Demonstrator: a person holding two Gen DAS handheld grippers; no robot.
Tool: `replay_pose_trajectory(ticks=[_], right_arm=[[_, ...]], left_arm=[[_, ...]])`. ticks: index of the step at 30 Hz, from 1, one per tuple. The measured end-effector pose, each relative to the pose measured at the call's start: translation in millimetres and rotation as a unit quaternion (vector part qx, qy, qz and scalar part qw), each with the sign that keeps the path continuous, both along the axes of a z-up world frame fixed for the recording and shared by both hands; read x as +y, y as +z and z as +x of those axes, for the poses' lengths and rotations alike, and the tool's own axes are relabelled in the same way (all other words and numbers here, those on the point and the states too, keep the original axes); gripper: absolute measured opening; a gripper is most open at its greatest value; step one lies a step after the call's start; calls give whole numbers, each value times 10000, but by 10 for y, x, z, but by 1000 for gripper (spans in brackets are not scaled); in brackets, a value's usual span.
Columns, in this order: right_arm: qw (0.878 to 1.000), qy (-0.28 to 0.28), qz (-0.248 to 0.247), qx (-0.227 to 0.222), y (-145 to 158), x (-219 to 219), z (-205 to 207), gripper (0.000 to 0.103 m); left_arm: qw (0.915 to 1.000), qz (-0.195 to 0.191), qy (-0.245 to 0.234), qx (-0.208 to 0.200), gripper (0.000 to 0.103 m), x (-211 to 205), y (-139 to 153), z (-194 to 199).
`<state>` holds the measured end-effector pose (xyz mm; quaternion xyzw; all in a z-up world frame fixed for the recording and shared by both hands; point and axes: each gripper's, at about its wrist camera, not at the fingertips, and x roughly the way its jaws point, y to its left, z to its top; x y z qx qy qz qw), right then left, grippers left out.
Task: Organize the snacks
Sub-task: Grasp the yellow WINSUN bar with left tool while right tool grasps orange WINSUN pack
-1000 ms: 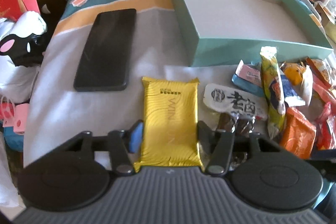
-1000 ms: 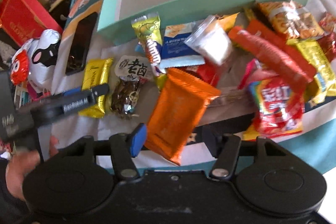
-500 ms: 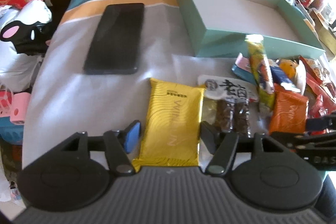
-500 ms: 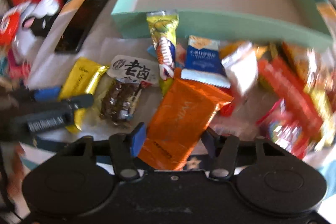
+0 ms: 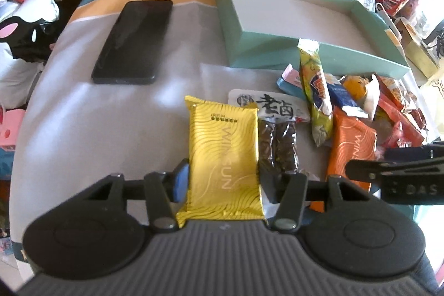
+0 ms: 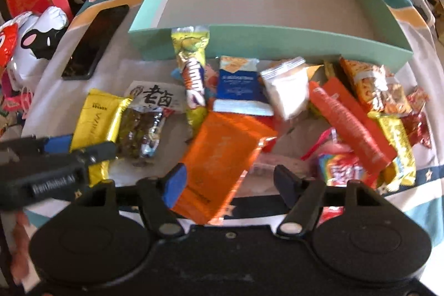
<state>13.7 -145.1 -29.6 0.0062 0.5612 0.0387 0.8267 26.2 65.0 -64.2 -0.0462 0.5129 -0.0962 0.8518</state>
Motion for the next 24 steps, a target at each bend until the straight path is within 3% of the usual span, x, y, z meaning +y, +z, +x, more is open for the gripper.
replay_pose_trajectory(ticks=[6, 8, 10, 11, 18, 24], right_arm=[[9996, -180, -184, 75, -187, 257, 146, 66], [9997, -152, -212, 34, -236, 255, 159, 55], [9997, 21, -258, -42, -234, 231, 133, 53], [9996, 99, -267, -50, -230, 198, 113, 51], [9994, 215, 28, -271, -47, -173, -36, 49], [9973, 293, 490, -452, 195, -447, -53, 49]], left_arm=[[9998, 148, 135, 49, 59, 64, -24, 16], [9996, 159, 185, 108, 61, 93, -56, 42], [9997, 155, 177, 112, 60, 103, -77, 51], [9997, 164, 132, 83, 52, 96, -71, 44], [9997, 51, 215, -76, 51, 147, 59, -15], [9994, -20, 173, -289, 51, 125, 360, 25]])
